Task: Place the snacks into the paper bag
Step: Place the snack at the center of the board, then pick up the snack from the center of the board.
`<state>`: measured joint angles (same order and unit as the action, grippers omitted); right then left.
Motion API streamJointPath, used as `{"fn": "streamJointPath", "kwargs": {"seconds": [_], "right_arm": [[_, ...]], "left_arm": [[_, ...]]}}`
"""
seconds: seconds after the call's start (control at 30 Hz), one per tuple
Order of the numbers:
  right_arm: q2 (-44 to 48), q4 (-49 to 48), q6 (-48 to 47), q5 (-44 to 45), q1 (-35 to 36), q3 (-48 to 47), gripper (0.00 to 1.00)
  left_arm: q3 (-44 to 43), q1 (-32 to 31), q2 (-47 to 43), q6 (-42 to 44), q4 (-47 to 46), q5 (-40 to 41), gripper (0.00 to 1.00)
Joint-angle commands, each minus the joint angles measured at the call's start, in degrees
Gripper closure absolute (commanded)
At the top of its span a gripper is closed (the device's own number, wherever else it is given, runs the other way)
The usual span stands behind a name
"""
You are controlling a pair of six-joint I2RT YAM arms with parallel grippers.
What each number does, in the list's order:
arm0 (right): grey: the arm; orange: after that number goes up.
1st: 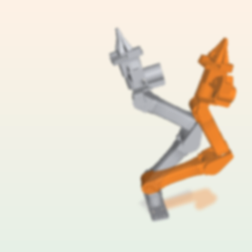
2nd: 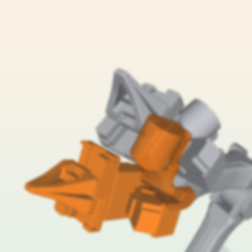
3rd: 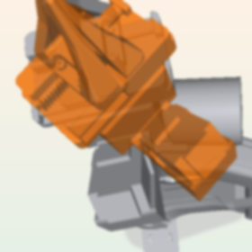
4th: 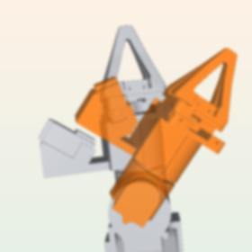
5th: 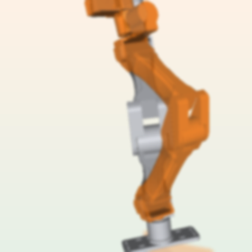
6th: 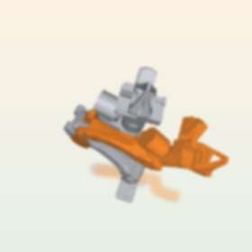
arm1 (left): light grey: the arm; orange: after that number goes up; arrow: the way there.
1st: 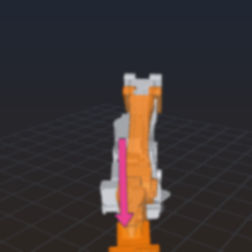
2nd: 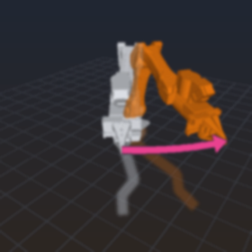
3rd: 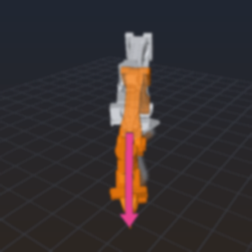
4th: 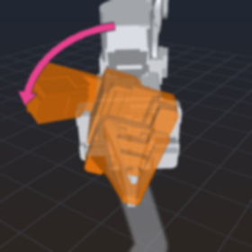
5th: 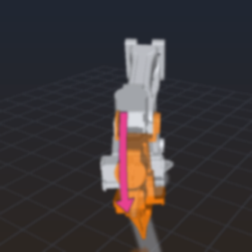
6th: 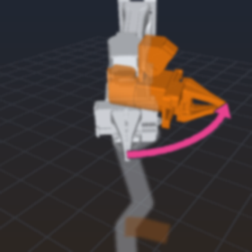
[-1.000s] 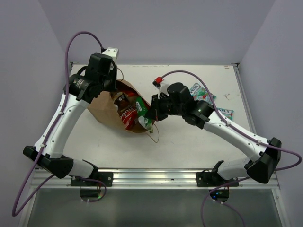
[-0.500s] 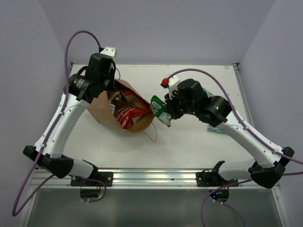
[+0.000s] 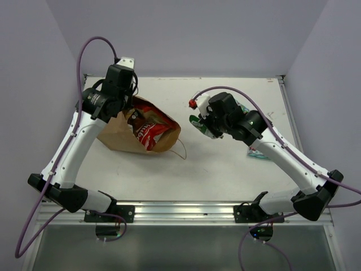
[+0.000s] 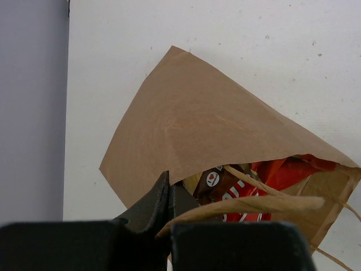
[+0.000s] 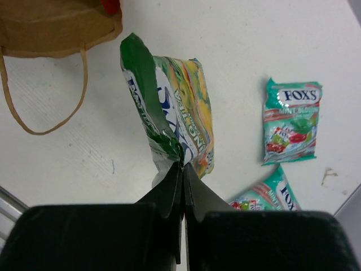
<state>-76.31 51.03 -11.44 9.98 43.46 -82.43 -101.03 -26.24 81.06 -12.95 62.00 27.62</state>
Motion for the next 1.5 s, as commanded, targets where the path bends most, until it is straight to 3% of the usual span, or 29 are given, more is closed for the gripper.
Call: {"fn": "streamJointPath", "kwargs": {"seconds": [0.0, 0.17, 0.4, 0.67, 0.73, 0.83, 0.9, 1.03, 1.07, 1.13, 1.17, 1.33, 1.37, 1.47], "right_arm": [[2.58, -6.11, -7.00, 2.23, -0.39, -4.49, 1.00], [0.38, -11.73, -12.71, 3.12, -1.80, 0.33, 1.00], [-6.02, -23.24, -30.47, 6.81, -2.94, 10.27, 1.00], [-10.00, -25.19, -31.63, 8.91, -0.84, 18.26, 1.00], [-8.77, -23.01, -30.23, 9.01, 0.74, 20.81, 0.82], [-5.88, -17.03, -24.17, 4.10, 1.45, 21.70, 0.70], [-3.68, -13.69, -18.37, -1.07, 1.45, 21.70, 0.53], [3.44, -11.03, -3.54, -4.62, 1.45, 23.37, 0.33], [5.89, -11.64, 5.03, -4.44, 1.45, 23.81, 0.25], [7.84, -13.58, 15.60, 0.46, 1.45, 25.12, 0.20], [8.72, -14.54, 26.45, 2.05, 1.28, 25.91, 0.11], [12.94, -23.24, 51.66, 2.94, 0.57, 34.43, 0.12], [13.21, -23.08, 61.18, 4.86, 0.40, 35.32, 0.06], [16.19, -27.89, 72.91, 5.49, 0.04, 40.41, 0.01]], "left_arm": [[-0.39, 0.66, -0.46, -0.94, -0.47, 2.71, 1.00], [-0.13, 1.01, -0.55, -0.94, -0.47, 3.41, 1.00], [-0.30, 1.28, -1.25, -0.94, -0.39, 3.32, 1.00], [-0.39, 1.37, -1.78, -1.46, -0.47, 3.15, 1.00], [-0.83, 1.37, -1.69, -1.46, -0.82, 2.71, 1.00], [-1.80, 1.37, -1.69, -1.55, -0.91, 2.62, 1.00], [-2.41, 1.37, -1.69, -1.55, -1.00, 2.62, 1.00], [-2.77, 1.37, -1.69, -1.46, -1.18, 2.71, 1.00], [-2.85, 1.37, -1.69, -1.38, -1.18, 2.62, 1.00], [-3.03, 1.37, -1.60, -1.38, -1.26, 2.44, 1.00], [-3.12, 1.37, -1.60, -1.38, -1.35, 2.36, 1.00], [-3.56, 1.37, -1.43, -1.20, -1.35, 1.92, 1.00], [-3.64, 1.37, -1.34, -1.11, -1.35, 1.92, 1.00], [-3.38, 1.37, -1.60, -1.11, -1.44, 1.74, 1.00]]}}
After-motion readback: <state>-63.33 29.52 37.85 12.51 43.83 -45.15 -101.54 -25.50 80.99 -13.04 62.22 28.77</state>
